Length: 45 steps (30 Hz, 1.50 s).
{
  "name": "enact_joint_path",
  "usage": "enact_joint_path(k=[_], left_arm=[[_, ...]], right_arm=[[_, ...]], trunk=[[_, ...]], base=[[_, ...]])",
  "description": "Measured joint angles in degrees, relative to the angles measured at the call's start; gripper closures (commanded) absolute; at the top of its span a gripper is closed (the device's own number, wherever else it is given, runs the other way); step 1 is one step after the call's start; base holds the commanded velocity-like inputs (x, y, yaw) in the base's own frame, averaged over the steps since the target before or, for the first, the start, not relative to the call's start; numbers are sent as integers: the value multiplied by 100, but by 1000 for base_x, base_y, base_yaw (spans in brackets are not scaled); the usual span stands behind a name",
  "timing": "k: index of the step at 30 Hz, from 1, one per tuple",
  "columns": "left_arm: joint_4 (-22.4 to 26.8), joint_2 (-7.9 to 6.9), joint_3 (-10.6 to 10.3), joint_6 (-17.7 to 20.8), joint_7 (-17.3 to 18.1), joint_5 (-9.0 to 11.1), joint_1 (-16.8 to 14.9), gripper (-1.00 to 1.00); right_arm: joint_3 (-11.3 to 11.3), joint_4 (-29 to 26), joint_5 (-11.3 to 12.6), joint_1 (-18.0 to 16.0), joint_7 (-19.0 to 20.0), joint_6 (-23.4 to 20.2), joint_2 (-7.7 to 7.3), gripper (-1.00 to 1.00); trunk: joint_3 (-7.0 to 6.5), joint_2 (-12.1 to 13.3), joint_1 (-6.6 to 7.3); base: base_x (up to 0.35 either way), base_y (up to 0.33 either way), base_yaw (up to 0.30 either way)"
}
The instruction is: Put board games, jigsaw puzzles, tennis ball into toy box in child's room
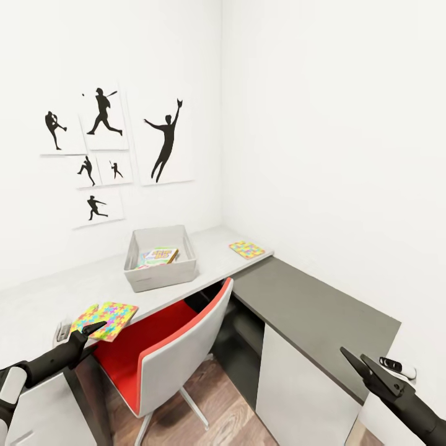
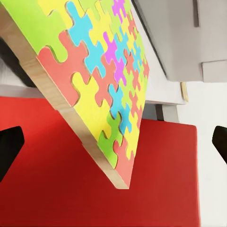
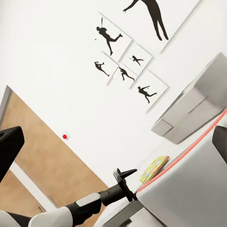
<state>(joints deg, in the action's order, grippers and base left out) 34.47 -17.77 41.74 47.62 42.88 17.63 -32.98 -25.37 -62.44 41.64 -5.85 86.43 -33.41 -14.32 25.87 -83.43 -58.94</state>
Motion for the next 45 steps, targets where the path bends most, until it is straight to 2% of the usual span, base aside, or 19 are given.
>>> enact_joint_path(k=[3, 17, 24, 30, 45], left_arm=[[0, 0, 0, 0, 0, 0, 0, -100], [0, 0, 0, 1, 0, 3, 0, -100], [0, 0, 0, -2, -1, 2, 0, -100], [-7, -1, -15, -43, -10, -136, 4, -100], [-7, 0, -17, -37, -9, -134, 5, -100]], right_arm=[[-2, 1, 0, 0, 0, 0, -1, -100], [2, 2, 0, 0, -8, 0, 0, -100], [1, 0, 0, 0, -9, 0, 0, -100], [-1, 2, 0, 0, -9, 0, 5, -100], [1, 3, 0, 0, -9, 0, 9, -100]], trunk=[[54, -120, -66], [55, -122, -66], [54, -122, -65], [56, -122, -66], [56, -122, -67]], base=[[0, 0, 0], [4, 0, 0], [138, -6, 0], [37, -3, 0], [3, 0, 0]])
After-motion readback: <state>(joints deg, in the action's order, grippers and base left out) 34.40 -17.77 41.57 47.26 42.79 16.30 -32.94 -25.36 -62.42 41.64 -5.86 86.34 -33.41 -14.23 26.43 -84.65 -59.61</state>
